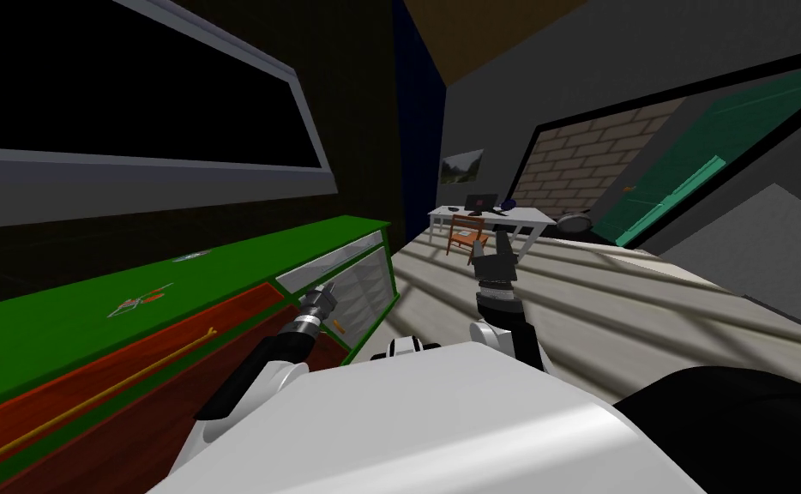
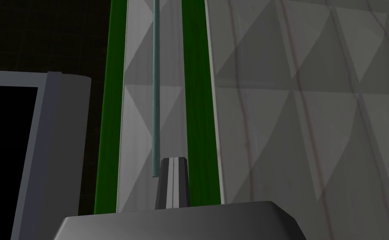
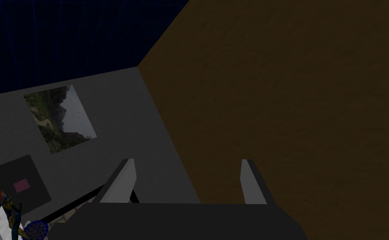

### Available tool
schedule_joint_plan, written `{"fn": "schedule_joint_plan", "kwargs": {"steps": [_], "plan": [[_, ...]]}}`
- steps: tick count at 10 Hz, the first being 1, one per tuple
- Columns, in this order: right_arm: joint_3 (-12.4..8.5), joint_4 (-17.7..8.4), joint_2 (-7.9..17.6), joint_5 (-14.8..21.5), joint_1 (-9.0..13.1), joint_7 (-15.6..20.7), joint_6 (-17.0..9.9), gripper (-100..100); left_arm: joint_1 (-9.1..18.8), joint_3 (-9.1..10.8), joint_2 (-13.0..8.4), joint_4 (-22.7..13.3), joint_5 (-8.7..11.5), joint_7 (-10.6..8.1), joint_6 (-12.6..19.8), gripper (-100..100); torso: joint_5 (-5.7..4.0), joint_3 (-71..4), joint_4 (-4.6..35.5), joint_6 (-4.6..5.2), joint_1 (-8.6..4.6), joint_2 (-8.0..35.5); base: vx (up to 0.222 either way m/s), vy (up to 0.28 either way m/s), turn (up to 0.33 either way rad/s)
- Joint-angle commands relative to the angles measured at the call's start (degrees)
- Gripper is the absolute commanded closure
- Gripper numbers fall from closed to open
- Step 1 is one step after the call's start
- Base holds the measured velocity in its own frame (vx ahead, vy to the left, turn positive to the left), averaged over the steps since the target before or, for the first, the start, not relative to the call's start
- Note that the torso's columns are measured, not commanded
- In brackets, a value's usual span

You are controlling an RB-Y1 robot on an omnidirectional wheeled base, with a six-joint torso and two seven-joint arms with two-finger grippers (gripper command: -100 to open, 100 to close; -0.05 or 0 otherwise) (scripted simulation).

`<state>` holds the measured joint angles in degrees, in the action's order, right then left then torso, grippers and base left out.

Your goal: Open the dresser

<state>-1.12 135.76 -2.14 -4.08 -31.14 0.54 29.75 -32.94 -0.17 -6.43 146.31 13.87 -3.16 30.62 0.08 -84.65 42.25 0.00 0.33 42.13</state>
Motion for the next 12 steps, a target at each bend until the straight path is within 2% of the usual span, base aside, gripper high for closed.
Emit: {"fn": "schedule_joint_plan", "kwargs": {"steps": [1,3,4,5,6,12], "plan": [[-0.01,0.0,0.01,0.0,-0.01,0.0,0.0,0,0.27,0.06,-0.05,-3.19,-0.16,0.12,-0.24,-100,0.06,-0.09,-0.05,0.0,0.11,-0.12,0.008,0.007,-0.003],[-0.02,0.0,0.02,0.0,-0.01,0.0,0.0,0,1.32,0.55,-0.7,-5.38,-0.97,0.93,-1.13,-100,-0.04,-0.02,-0.01,0.0,-0.17,0.0,0.061,0.059,-0.02],[-0.02,0.0,0.02,0.0,-0.02,0.0,0.0,0,1.14,0.76,-1.1,-4.58,-1.04,1.21,-0.92,-100,-0.04,-0.06,-0.02,0.01,-0.15,-0.09,0.126,0.13,-0.04],[-0.03,0.0,0.03,0.0,-0.03,0.0,0.01,0,1.19,1.04,-1.58,-5.86,-1.27,1.63,-0.92,-100,-0.03,-0.06,-0.03,-0.01,-0.13,-0.05,0.105,0.127,-0.032],[-0.02,0.0,0.02,0.0,-0.02,0.0,0.0,0,0.5,1.35,-2.26,-5.46,-1.22,2.02,-0.22,-100,-0.05,0.05,0.02,-0.01,-0.25,0.12,0.13,0.121,-0.034],[-0.01,0.0,0.01,0.0,-0.01,0.0,0.0,0,-0.42,1.61,-2.9,2.83,-1.03,2.32,0.69,-100,-0.11,0.1,0.05,0.0,-0.4,0.19,0.035,0.033,-0.006]]}}
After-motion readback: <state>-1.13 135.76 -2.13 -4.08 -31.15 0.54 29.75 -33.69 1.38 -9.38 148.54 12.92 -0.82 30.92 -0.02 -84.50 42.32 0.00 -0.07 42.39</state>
